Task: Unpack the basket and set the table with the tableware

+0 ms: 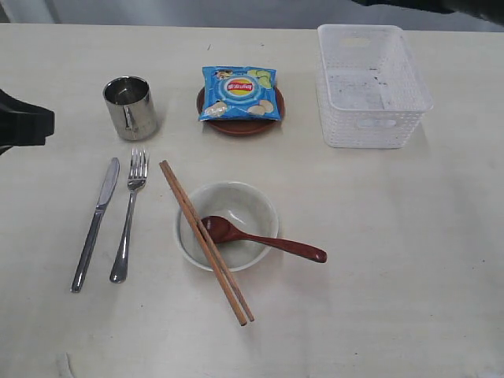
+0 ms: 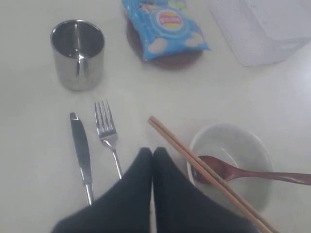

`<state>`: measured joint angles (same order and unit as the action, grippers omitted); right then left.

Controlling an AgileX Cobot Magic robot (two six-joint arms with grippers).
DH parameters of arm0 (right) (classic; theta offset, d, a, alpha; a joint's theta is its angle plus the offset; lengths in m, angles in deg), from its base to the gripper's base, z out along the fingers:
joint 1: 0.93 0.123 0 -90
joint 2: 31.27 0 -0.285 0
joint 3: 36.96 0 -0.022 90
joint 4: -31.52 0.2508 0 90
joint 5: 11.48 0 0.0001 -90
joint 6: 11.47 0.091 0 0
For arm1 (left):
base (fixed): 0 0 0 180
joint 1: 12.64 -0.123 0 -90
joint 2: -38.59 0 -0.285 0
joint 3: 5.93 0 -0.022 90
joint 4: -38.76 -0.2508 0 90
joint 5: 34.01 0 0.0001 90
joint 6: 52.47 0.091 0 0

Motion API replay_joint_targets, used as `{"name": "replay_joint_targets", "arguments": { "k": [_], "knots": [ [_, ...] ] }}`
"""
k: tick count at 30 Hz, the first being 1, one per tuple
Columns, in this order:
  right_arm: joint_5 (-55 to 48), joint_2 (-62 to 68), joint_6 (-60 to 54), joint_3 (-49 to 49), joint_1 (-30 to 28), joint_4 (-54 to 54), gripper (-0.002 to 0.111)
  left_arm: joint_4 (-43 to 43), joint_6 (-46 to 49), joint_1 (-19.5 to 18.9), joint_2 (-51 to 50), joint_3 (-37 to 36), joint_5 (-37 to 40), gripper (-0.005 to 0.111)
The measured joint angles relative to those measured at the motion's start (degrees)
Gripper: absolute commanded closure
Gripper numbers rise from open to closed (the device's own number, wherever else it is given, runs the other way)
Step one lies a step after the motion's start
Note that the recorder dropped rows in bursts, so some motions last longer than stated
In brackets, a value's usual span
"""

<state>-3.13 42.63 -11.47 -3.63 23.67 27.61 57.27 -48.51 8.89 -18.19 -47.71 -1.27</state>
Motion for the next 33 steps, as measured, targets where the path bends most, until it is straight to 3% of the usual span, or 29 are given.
{"name": "replay_joint_targets", "arguments": {
  "k": [6, 10, 12, 16, 17, 19, 23, 28, 31, 33],
  "knots": [
    [5.89, -14.3, -3.32, 3.51, 1.39, 0.12, 0.108, 0.0, 0.0, 0.0, 6.03, -2.53, -3.88, 0.107],
    [-0.12, -19.78, -6.26, 0.39, -1.31, 4.46, 0.108, -4.84, -2.79, 0.0, 13.33, -4.63, -7.01, 0.107],
    [-6.65, -20.16, -8.39, -4.37, -5.07, 5.88, 0.108, -11.3, -7.79, 0.0, 16.94, -4.72, -7.88, 0.107],
    [-17.18, -17.6, -6.3, -15.77, -12.68, 5.69, 0.108, -33.84, -27.67, 0.0, 23.36, -4.72, -5.62, 0.107],
    [-22.6, -16.25, -3.88, -20.89, -16.22, 3.47, 0.108, -42.56, -35.18, 0.0, 25.74, -4.72, -3.07, 0.107],
    [-28.41, -16.84, 3.61, -23.86, -18.63, -4.57, 0.108, -48.77, -40.49, 0.0, 29.44, -4.72, -0.91, 0.107],
    [-32.1, -29.61, 16.1, -17.52, -16.28, -16.89, 0.109, -51.3, -42.14, 0.0, 34.74, -4.72, -0.36, 0.107],
    [-35.81, -51.55, 15.94, -3.68, -13.86, -19.91, 0.109, -54.07, -42.17, 0.0, 40.45, -4.72, 0.62, 0.107],
    [-36.51, -63.12, 9.95, 1.39, -13.76, -13.3, 0.109, -54.96, -42.27, -0.25, 46.85, -4.72, 2.11, 0.107],
    [-37.81, -65.99, 4.57, 2.97, -13.76, -4.42, 0.109, -53.31, -40.33, -2.86, 48.63, -4.72, 3.37, 0.107]
  ]
}}
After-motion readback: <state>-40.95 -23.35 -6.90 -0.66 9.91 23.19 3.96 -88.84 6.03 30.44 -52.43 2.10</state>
